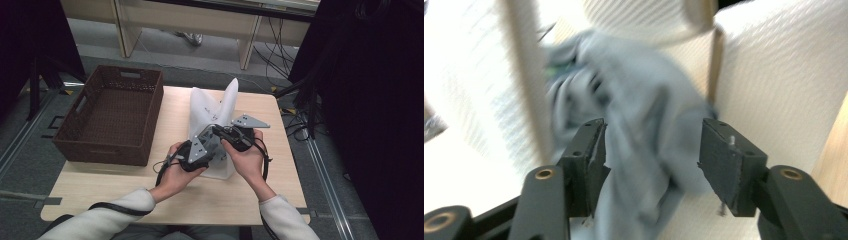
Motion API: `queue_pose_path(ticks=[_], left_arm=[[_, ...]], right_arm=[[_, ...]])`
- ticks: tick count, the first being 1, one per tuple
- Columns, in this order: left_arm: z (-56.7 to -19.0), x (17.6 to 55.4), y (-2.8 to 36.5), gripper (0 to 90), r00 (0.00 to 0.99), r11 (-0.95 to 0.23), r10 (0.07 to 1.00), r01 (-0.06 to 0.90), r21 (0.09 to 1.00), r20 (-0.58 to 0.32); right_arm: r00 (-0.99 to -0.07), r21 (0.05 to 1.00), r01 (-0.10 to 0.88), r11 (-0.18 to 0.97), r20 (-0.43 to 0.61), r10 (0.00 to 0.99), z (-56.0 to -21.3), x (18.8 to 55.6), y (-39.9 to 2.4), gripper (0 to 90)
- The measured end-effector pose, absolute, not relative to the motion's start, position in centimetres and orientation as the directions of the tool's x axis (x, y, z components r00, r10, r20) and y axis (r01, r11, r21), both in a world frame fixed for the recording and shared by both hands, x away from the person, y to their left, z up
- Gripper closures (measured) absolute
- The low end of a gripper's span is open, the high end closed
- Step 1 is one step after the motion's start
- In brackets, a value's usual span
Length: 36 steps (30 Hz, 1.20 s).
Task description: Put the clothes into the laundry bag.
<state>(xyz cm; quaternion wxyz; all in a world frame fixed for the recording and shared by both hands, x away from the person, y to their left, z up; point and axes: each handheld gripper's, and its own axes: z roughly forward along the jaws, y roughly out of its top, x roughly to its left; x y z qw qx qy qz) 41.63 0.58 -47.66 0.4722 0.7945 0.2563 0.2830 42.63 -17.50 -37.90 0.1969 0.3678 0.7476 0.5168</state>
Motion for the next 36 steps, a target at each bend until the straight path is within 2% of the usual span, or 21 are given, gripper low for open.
queue_pose_path(ticks=[3, 6, 8, 11, 12, 13, 14, 15, 17, 18, 20, 21, 22, 25, 27, 32, 36], left_arm=[[-48.9, 42.1, 1.1, 41.6, 0.713, -0.468, 0.670, 0.190, 0.863, 0.207], [-49.9, 42.6, 0.9, 45.6, 0.713, -0.518, 0.665, 0.227, 0.825, 0.221], [-50.4, 43.0, 0.6, 54.7, 0.715, -0.543, 0.658, 0.232, 0.807, 0.237], [-50.5, 43.5, 0.2, 69.4, 0.718, -0.592, 0.645, 0.251, 0.766, 0.263], [-51.0, 43.6, -0.4, 73.1, 0.684, -0.508, 0.700, 0.272, 0.817, 0.208], [-50.7, 43.8, -0.1, 77.5, 0.712, -0.578, 0.658, 0.270, 0.770, 0.244], [-51.1, 43.8, -0.7, 79.5, 0.681, -0.506, 0.705, 0.288, 0.813, 0.197], [-50.8, 44.0, -0.4, 80.7, 0.711, -0.586, 0.661, 0.287, 0.758, 0.242], [-51.0, 44.1, -0.7, 81.8, 0.699, -0.549, 0.683, 0.300, 0.780, 0.211], [-50.7, 44.1, -0.5, 82.2, 0.711, -0.568, 0.667, 0.291, 0.770, 0.224], [-50.6, 43.8, -1.0, 82.6, 0.687, -0.476, 0.704, 0.271, 0.837, 0.178], [-50.3, 43.7, -1.1, 82.7, 0.693, -0.485, 0.694, 0.252, 0.838, 0.193], [-50.4, 43.6, -1.5, 82.7, 0.688, -0.436, 0.709, 0.252, 0.864, 0.157], [-50.1, 43.8, -2.0, 82.7, 0.689, -0.408, 0.709, 0.221, 0.886, 0.154], [-49.9, 44.2, -2.1, 82.7, 0.696, -0.442, 0.693, 0.205, 0.873, 0.187], [-49.9, 45.0, -3.0, 82.6, 0.669, -0.428, 0.714, 0.185, 0.885, 0.206], [-50.0, 45.4, -3.6, 82.6, 0.653, -0.396, 0.737, 0.210, 0.894, 0.173]], right_arm=[[-0.653, 0.922, 0.337, 0.192, 0.083, 0.753, -38.0, 42.7, -17.4, 88.2], [-0.658, 0.920, 0.335, 0.203, 0.074, 0.749, -38.0, 42.8, -17.4, 88.2], [-0.655, 0.909, 0.360, 0.210, 0.086, 0.751, -38.1, 42.6, -17.4, 88.2], [-0.671, 0.914, 0.336, 0.226, 0.063, 0.739, -38.3, 42.9, -17.3, 88.2], [-0.677, 0.917, 0.321, 0.235, 0.048, 0.735, -38.3, 42.9, -17.4, 88.2], [-0.672, 0.912, 0.339, 0.230, 0.063, 0.738, -38.3, 42.8, -17.3, 88.2], [-0.668, 0.912, 0.350, 0.214, 0.083, 0.739, -38.3, 42.8, -17.2, 88.2], [-0.666, 0.912, 0.345, 0.221, 0.072, 0.742, -38.3, 42.8, -17.3, 88.2], [-0.669, 0.913, 0.348, 0.213, 0.082, 0.739, -38.4, 42.8, -17.2, 88.2], [-0.667, 0.911, 0.355, 0.211, 0.088, 0.740, -38.4, 42.8, -17.2, 88.2], [-0.670, 0.915, 0.341, 0.213, 0.077, 0.739, -38.4, 42.8, -17.2, 88.2], [-0.671, 0.916, 0.339, 0.213, 0.077, 0.738, -38.4, 42.9, -17.2, 88.2], [-0.669, 0.914, 0.340, 0.222, 0.069, 0.740, -38.3, 42.8, -17.3, 88.2], [-0.662, 0.910, 0.355, 0.214, 0.084, 0.745, -38.3, 42.7, -17.2, 88.2], [-0.665, 0.916, 0.340, 0.214, 0.073, 0.743, -38.3, 42.7, -17.2, 88.2], [-0.672, 0.919, 0.334, 0.210, 0.076, 0.736, -38.3, 42.8, -17.3, 88.2], [-0.665, 0.917, 0.341, 0.206, 0.081, 0.742, -38.3, 42.8, -17.4, 88.3]])
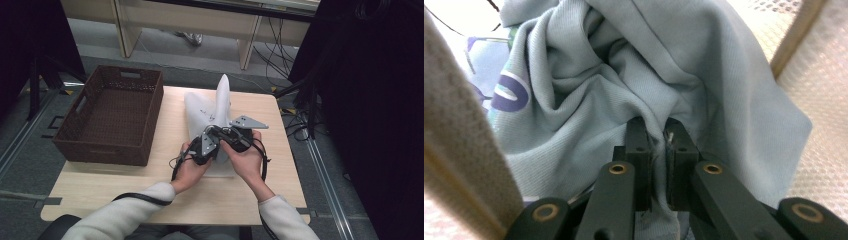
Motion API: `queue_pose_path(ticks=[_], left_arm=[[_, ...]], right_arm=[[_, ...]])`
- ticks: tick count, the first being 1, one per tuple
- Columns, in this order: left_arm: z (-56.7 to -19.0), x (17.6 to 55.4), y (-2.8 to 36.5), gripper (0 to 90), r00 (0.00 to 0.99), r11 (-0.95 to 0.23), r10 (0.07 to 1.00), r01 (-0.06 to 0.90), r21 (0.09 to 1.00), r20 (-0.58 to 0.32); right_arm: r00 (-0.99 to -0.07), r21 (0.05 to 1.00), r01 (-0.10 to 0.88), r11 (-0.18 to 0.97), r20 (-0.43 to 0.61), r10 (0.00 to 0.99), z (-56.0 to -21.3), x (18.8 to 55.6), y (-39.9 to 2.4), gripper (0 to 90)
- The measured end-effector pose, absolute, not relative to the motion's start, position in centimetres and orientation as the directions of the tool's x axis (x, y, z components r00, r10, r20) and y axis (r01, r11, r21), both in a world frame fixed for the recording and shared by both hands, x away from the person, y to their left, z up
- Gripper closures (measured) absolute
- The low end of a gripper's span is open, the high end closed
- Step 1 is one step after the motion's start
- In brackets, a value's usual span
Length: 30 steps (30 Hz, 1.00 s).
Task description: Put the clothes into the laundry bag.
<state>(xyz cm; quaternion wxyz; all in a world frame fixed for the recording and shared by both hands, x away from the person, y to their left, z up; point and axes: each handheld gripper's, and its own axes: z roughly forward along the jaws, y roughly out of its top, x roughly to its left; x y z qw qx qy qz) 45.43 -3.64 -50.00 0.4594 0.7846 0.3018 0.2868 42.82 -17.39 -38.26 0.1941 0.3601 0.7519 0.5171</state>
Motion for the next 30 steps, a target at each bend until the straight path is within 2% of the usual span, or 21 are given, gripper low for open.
queue_pose_path(ticks=[6, 14, 19, 20, 22, 23, 24, 25, 27, 30], left_arm=[[-49.3, 46.0, -3.6, 82.4, 0.609, -0.373, 0.770, 0.188, 0.909, 0.190], [-50.1, 46.1, -3.7, 80.3, 0.626, -0.347, 0.766, 0.207, 0.915, 0.149], [-50.1, 45.3, -3.2, 66.7, 0.662, -0.342, 0.739, 0.209, 0.916, 0.125], [-50.1, 45.0, -3.1, 63.4, 0.669, -0.338, 0.734, 0.204, 0.919, 0.121], [-49.8, 44.4, -2.7, 57.4, 0.678, -0.344, 0.723, 0.186, 0.920, 0.133], [-49.7, 44.0, -2.6, 55.7, 0.676, -0.313, 0.728, 0.173, 0.934, 0.119], [-49.4, 43.6, -2.2, 54.5, 0.681, -0.335, 0.718, 0.154, 0.929, 0.146], [-49.2, 43.3, -1.9, 53.9, 0.684, -0.333, 0.714, 0.142, 0.932, 0.151], [-48.9, 42.8, -1.3, 53.7, 0.683, -0.341, 0.712, 0.131, 0.931, 0.165], [-49.1, 42.3, -0.5, 53.9, 0.682, -0.381, 0.706, 0.140, 0.914, 0.190]], right_arm=[[-0.662, 0.919, 0.340, 0.200, 0.083, 0.745, -37.9, 42.8, -17.7, 88.3], [-0.656, 0.915, 0.353, 0.196, 0.093, 0.749, -38.2, 43.0, -17.8, 88.3], [-0.636, 0.919, 0.352, 0.178, 0.095, 0.766, -38.3, 43.0, -17.9, 88.3], [-0.637, 0.909, 0.377, 0.179, 0.114, 0.762, -38.2, 42.9, -17.9, 88.3], [-0.641, 0.917, 0.352, 0.186, 0.091, 0.762, -38.2, 43.1, -18.1, 88.2], [-0.632, 0.909, 0.379, 0.171, 0.119, 0.766, -38.1, 43.0, -18.0, 88.3], [-0.638, 0.914, 0.355, 0.199, 0.081, 0.765, -38.1, 43.2, -18.4, 88.2], [-0.633, 0.921, 0.342, 0.188, 0.078, 0.770, -38.1, 43.2, -18.3, 88.2], [-0.625, 0.906, 0.384, 0.175, 0.116, 0.772, -38.1, 43.0, -18.2, 88.2], [-0.645, 0.917, 0.345, 0.199, 0.078, 0.760, -38.2, 43.2, -18.2, 88.2]])
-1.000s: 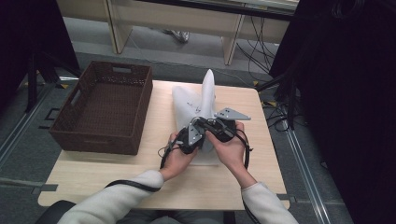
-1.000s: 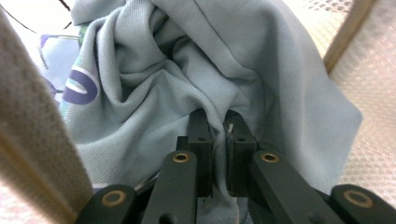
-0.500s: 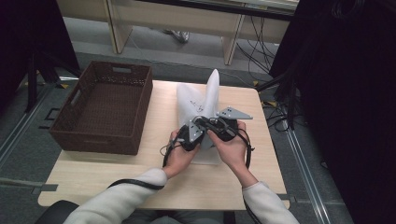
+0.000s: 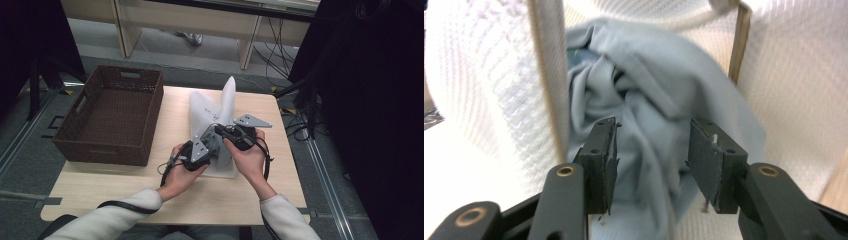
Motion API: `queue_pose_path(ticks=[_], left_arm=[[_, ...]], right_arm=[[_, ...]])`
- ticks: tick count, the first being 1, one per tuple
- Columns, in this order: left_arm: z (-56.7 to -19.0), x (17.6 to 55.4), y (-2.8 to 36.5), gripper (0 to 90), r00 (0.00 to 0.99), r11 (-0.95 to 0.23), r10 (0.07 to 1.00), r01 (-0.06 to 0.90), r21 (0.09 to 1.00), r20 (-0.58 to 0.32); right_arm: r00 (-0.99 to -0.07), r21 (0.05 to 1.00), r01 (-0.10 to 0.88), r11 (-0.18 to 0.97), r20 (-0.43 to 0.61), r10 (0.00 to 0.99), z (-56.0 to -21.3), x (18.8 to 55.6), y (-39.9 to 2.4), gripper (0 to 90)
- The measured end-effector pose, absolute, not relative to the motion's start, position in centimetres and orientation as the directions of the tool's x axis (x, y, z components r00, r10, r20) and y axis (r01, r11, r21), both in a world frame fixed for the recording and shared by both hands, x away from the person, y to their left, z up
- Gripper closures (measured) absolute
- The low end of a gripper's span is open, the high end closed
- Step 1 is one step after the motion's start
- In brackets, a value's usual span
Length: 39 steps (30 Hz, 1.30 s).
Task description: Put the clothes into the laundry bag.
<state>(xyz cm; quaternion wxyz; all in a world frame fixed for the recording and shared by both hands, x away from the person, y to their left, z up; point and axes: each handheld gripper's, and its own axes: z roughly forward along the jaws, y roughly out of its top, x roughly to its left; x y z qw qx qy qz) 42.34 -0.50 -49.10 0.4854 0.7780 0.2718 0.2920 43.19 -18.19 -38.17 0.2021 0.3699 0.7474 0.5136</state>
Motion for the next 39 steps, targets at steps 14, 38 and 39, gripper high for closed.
queue_pose_path(ticks=[14, 38, 39], left_arm=[[-51.4, 43.4, -1.1, 86.7, 0.687, -0.508, 0.685, 0.215, 0.834, 0.241], [-49.2, 44.0, -4.2, 85.6, 0.642, -0.456, 0.685, 0.008, 0.890, 0.345], [-49.2, 44.1, -4.2, 85.3, 0.630, -0.458, 0.692, 0.004, 0.889, 0.354]], right_arm=[[-0.646, 0.910, 0.361, 0.205, 0.086, 0.759, -38.5, 43.0, -17.7, 88.2], [-0.657, 0.907, 0.399, 0.133, 0.182, 0.732, -37.6, 42.4, -17.4, 88.3], [-0.655, 0.918, 0.374, 0.133, 0.160, 0.739, -37.5, 42.4, -17.4, 88.3]])
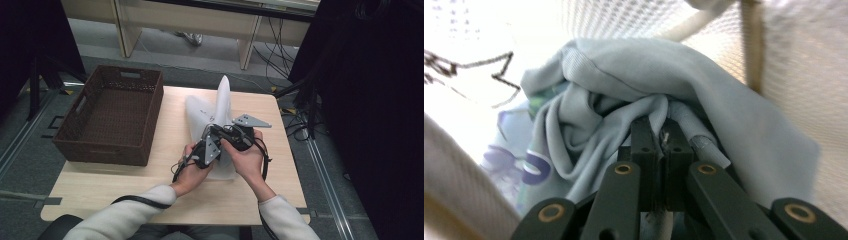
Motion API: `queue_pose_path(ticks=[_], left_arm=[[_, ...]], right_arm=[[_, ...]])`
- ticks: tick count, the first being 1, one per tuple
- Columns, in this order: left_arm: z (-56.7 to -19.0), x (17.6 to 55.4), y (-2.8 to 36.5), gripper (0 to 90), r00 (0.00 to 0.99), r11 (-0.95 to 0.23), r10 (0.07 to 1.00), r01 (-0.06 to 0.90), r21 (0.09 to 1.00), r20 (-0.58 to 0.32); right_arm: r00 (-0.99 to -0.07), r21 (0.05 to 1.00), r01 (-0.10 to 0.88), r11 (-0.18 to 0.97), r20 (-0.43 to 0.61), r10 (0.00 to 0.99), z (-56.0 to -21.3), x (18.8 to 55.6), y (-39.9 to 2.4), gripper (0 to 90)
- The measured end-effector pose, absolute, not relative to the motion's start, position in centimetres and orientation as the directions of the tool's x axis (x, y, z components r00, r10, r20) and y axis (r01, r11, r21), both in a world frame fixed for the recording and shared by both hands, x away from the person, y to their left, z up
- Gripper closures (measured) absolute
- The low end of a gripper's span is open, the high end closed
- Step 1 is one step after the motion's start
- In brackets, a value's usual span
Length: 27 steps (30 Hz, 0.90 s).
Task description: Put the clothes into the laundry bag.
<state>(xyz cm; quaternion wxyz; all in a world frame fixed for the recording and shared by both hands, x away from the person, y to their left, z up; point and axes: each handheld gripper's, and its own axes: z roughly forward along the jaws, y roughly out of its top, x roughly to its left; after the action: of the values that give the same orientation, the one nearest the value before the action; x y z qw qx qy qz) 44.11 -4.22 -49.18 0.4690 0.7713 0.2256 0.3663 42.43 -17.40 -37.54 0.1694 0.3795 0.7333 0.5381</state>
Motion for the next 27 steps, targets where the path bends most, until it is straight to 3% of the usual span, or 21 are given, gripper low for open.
queue_pose_path(ticks=[9, 12, 19, 27], left_arm=[[-50.5, 45.1, -4.0, 80.1, 0.615, -0.485, 0.715, 0.093, 0.869, 0.333], [-50.4, 45.1, -3.8, 74.6, 0.656, -0.499, 0.681, 0.090, 0.862, 0.325], [-49.7, 43.4, -2.4, 48.9, 0.724, -0.473, 0.645, 0.126, 0.872, 0.245], [-48.9, 40.8, 0.3, 44.4, 0.742, -0.469, 0.631, 0.133, 0.873, 0.226]], right_arm=[[-0.669, 0.909, 0.391, 0.142, 0.175, 0.722, -37.6, 42.4, -17.3, 88.3], [-0.670, 0.914, 0.380, 0.143, 0.166, 0.723, -37.8, 42.6, -17.3, 88.3], [-0.663, 0.915, 0.373, 0.157, 0.145, 0.734, -37.9, 42.9, -17.8, 88.2], [-0.654, 0.907, 0.394, 0.148, 0.164, 0.738, -37.8, 42.8, -17.9, 88.2]])
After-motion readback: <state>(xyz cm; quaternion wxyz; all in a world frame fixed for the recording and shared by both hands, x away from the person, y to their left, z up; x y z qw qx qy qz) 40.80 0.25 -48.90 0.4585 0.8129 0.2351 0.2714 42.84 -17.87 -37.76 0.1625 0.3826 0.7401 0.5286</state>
